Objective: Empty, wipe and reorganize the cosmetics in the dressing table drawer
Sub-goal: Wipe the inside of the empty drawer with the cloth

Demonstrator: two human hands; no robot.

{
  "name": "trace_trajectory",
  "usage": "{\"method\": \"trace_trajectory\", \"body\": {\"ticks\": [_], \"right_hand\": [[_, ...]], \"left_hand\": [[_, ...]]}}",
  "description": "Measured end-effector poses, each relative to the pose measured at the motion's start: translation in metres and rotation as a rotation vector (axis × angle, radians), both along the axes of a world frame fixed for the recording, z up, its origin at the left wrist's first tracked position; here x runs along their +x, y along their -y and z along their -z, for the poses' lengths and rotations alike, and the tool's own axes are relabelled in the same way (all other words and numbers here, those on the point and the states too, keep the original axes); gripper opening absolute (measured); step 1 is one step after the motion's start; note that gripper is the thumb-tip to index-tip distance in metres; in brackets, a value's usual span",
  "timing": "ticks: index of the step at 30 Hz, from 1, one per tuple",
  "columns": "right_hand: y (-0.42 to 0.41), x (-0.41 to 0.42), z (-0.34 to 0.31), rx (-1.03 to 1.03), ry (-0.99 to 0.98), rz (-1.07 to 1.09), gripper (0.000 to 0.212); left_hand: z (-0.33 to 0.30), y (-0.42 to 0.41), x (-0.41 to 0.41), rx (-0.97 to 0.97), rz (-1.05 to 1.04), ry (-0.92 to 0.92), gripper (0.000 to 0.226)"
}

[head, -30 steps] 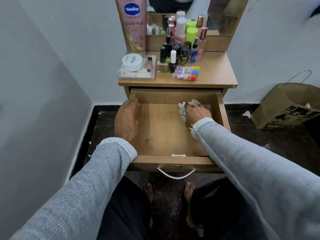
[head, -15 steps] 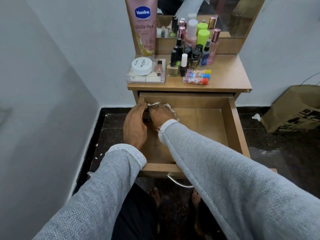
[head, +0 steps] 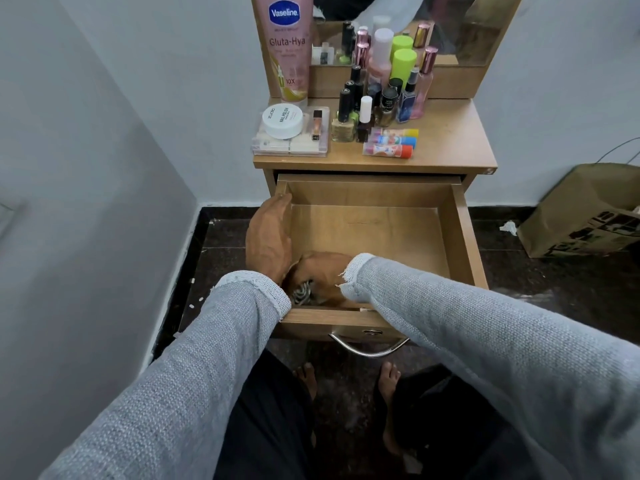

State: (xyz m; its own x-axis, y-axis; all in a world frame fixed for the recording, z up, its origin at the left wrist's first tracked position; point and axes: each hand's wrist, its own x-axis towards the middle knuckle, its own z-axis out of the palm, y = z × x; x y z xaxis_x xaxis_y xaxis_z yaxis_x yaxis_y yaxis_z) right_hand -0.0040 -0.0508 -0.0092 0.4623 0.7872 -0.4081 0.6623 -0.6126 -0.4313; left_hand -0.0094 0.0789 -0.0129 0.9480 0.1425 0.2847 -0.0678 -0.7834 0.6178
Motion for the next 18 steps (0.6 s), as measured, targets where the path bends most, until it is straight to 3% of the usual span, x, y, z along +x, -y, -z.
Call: {"method": "trace_trajectory", "body": {"ticks": [4,8,11,18], "right_hand": [[0.000,-0.007,-0.007,0.036,-0.005,-0.085,0.051],[0.019,-0.008,-0.009,0.003,0.064,-0.135,0.025],[0.057,-0.002,-0.018,-0.080,0.071,-0.208,0.026],[0.130,0.006,-0.027,-0.284,-0.016,-0.097,0.026]], "left_hand": [[-0.007,0.005,-0.006,0.013,-0.009,0.001,0.062],[-0.009,0.004,-0.008,0.017,0.017,-0.021,0.060],[-0.008,0.004,-0.007,0.034,0.032,-0.013,0.057],[-0.008,0.005,-0.006,0.022,0.024,-0.015,0.051]]}}
